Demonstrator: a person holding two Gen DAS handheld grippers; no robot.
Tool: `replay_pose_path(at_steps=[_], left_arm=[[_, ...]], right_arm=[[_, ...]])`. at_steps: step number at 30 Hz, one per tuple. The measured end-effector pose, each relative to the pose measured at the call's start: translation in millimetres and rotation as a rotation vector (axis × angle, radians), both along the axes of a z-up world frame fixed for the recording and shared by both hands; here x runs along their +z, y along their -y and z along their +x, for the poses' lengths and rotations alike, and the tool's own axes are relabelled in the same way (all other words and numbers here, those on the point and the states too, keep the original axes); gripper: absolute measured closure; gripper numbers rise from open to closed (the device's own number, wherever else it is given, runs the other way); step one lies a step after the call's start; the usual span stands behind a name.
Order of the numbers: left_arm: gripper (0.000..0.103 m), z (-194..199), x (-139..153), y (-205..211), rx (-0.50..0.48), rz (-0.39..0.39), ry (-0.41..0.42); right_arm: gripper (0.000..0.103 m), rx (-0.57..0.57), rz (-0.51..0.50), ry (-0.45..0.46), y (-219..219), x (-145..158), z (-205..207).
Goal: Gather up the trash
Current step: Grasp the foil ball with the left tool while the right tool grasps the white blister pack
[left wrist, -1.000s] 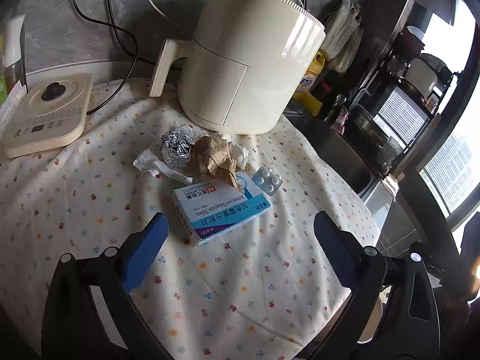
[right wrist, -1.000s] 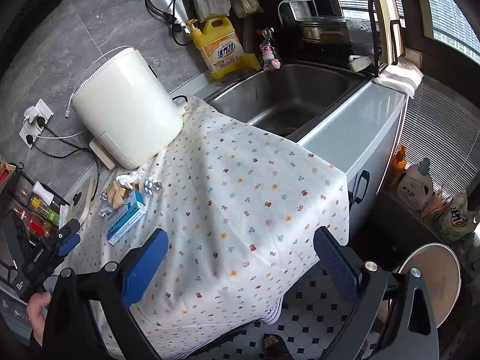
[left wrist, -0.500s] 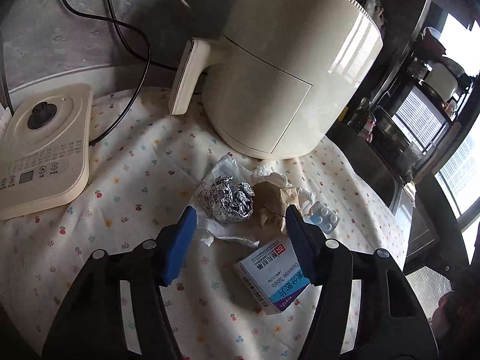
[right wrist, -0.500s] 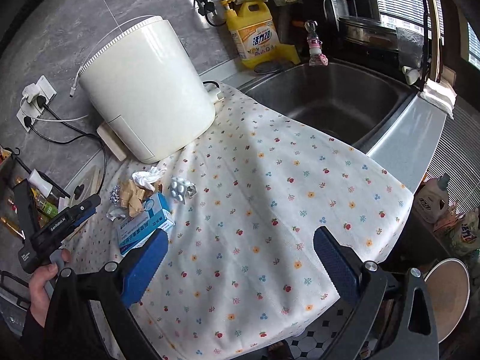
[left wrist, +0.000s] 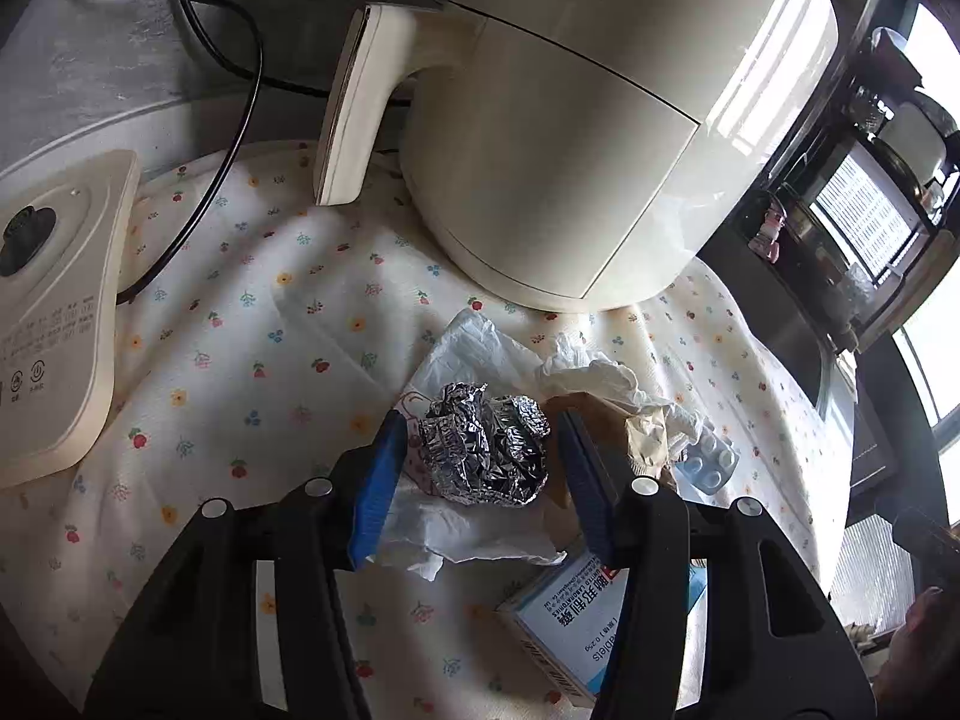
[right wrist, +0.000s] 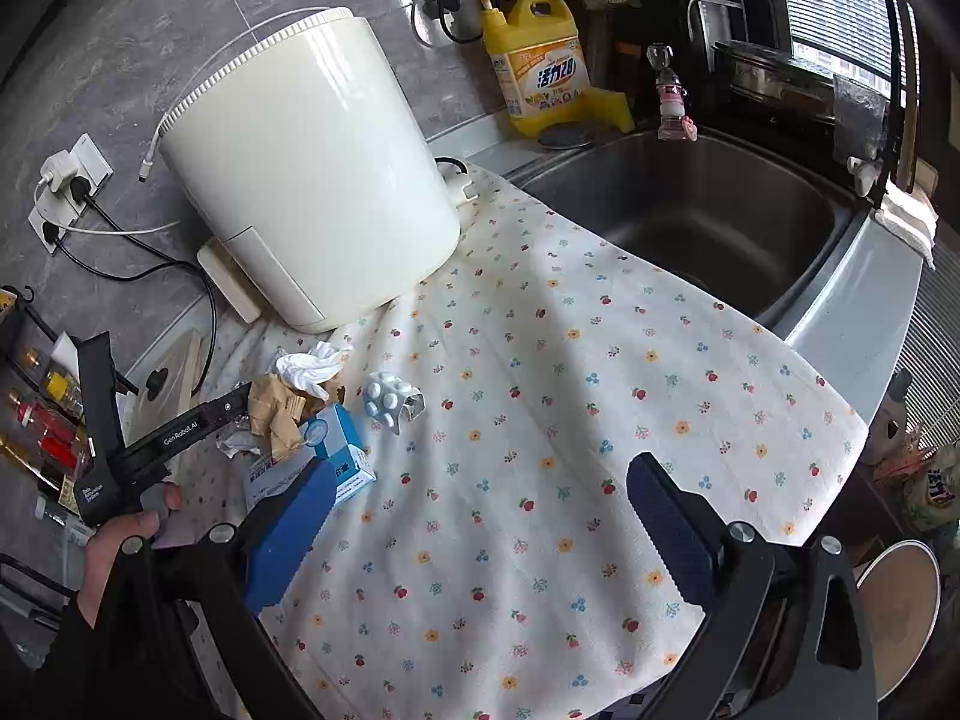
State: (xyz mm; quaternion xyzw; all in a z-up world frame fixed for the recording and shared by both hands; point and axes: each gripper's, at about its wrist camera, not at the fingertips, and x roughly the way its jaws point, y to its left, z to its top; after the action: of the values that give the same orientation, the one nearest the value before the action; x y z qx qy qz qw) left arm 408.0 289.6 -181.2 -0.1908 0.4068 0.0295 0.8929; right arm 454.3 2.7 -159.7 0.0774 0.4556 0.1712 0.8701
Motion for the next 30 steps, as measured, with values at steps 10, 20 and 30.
replay_pose_path(at_steps=[10,20,30], left_arm=[[0.063,-36,15,-14,0.069,-0.039,0.053],[0.063,-102,24,-55,0.227,-0.035,0.053],[0.063,-173,27,-77,0.399,-0.023,0.041]], right_arm=[[0.025,0.100,-0.022,-0.032,-44,-19,34],[0.036,0.203,-0.056,-0.068,-96,-54,73],[0.066,0.291,-0.118,-0.051,-115,-70,82]])
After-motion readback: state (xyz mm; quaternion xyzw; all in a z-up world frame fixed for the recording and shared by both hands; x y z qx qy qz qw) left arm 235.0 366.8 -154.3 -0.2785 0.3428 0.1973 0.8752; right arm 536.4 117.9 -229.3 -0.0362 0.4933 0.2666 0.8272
